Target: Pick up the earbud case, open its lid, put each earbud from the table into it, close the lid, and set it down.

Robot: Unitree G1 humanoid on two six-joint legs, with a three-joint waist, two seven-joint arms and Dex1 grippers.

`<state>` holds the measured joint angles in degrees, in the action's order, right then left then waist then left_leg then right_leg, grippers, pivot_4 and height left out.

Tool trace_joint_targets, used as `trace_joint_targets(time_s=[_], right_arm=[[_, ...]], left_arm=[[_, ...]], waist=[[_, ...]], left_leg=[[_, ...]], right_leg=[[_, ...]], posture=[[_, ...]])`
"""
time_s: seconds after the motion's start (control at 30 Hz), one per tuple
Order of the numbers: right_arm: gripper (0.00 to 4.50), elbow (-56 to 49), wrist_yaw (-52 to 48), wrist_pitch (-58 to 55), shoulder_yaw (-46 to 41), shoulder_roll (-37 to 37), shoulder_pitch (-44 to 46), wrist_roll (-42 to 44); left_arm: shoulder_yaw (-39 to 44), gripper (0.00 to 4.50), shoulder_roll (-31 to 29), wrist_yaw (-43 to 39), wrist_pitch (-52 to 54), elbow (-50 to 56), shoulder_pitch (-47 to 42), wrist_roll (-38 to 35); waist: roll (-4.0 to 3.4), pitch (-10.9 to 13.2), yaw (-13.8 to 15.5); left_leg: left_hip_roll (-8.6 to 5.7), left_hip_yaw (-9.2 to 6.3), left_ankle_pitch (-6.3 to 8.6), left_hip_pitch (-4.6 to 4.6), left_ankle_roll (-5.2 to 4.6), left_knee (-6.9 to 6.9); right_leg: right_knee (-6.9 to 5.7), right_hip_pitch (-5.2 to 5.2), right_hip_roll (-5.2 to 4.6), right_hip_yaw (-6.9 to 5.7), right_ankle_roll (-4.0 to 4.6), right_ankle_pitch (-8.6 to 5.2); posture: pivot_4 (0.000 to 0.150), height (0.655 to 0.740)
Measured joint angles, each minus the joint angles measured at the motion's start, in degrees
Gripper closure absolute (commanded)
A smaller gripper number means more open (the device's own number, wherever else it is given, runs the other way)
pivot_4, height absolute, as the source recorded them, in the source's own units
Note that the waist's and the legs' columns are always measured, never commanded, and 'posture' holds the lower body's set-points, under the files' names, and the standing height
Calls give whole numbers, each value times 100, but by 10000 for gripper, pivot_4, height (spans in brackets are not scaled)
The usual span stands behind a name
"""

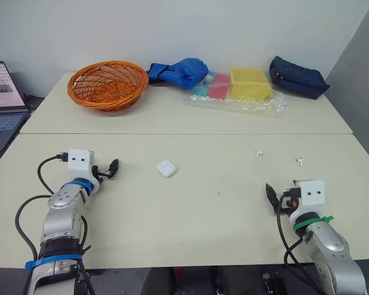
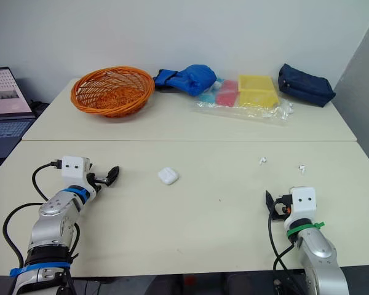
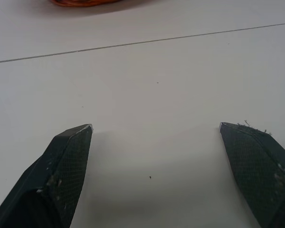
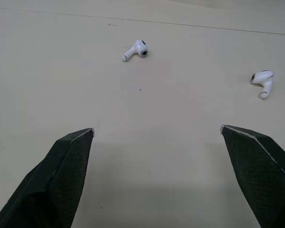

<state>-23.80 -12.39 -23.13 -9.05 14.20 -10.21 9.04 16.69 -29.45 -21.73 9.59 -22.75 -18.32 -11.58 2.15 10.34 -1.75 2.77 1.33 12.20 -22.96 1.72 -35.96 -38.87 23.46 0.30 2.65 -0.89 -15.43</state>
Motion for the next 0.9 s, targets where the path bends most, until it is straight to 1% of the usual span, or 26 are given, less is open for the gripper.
trace_joint_targets(time_s=[0.67, 0.8, 0.9], right_arm=[[0, -12, 51, -36, 12, -57, 44, 2], [0, -12, 43, -36, 26, -63, 44, 0], [0, -12, -68, -36, 142, 51, 60, -1]], left_arm=[[28, 186, 2, -295, 321, 435, 11, -498], [23, 186, -10, -500, 410, 617, 49, -554], [-255, 186, -181, -1109, 492, 1237, 305, -644]], waist=[[0, 0, 0], [0, 0, -2], [0, 0, -6]], left_leg=[[0, 0, 0, -1, 0, 0], [0, 0, 0, -1, 0, 0], [0, 1, 0, -2, 0, 1]], right_leg=[[0, 0, 0, 0, 0, 0], [0, 0, 0, 0, 0, 0], [3, 1, 0, 2, 1, 0]], posture=[[1500, 7400], [1500, 7400], [1500, 7400]])
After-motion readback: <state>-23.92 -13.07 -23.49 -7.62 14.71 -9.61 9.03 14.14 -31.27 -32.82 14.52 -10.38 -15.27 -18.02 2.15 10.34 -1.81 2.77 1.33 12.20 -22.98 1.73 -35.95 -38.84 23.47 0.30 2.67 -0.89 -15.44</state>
